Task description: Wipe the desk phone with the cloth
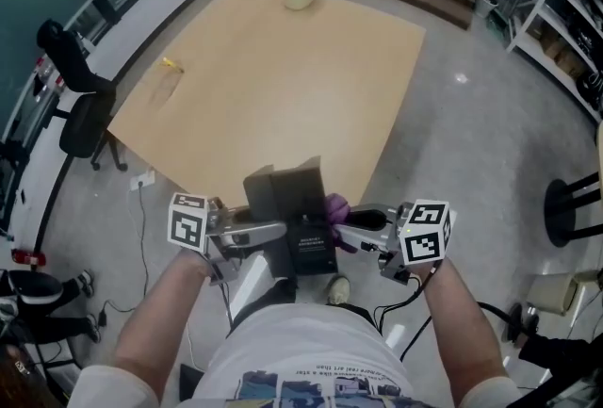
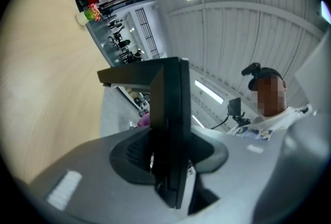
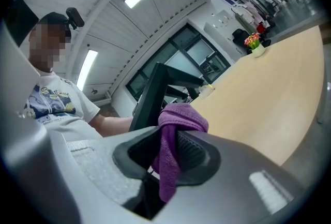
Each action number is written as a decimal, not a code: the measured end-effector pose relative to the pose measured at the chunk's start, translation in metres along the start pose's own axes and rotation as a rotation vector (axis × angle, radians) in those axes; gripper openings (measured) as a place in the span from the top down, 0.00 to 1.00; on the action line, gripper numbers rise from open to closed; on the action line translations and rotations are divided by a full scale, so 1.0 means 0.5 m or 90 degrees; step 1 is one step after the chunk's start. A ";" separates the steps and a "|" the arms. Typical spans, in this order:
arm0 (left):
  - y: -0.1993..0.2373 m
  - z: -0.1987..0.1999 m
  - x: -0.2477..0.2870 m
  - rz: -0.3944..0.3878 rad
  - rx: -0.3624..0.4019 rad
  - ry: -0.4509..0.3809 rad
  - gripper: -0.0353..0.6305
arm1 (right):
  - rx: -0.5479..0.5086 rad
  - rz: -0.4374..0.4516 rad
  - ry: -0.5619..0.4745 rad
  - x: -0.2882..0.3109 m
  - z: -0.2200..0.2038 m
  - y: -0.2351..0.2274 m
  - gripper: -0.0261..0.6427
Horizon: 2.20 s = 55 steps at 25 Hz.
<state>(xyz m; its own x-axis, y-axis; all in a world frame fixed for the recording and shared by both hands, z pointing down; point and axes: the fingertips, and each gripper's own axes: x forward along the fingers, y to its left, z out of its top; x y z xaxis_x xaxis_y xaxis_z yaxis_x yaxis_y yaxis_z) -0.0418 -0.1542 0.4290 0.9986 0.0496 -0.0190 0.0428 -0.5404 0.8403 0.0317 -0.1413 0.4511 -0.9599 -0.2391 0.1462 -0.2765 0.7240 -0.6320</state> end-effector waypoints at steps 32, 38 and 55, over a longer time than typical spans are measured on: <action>0.042 0.026 -0.005 0.063 -0.021 -0.038 0.68 | -0.094 -0.076 0.170 0.003 -0.168 0.095 0.82; 0.055 0.024 -0.009 0.060 -0.024 -0.026 0.68 | -0.098 -0.127 0.173 -0.058 -0.150 0.056 0.82; 0.291 -0.015 0.030 0.074 -0.048 0.114 0.68 | -0.016 -0.465 -0.087 -0.185 -0.058 -0.052 0.82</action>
<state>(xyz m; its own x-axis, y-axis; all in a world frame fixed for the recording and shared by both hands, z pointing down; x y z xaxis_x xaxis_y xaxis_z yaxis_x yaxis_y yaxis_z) -0.0209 -0.2255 0.5551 0.9749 0.1422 0.1711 -0.0814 -0.4875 0.8693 0.1266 -0.1192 0.4762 -0.5175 -0.7424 0.4254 -0.8447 0.3639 -0.3924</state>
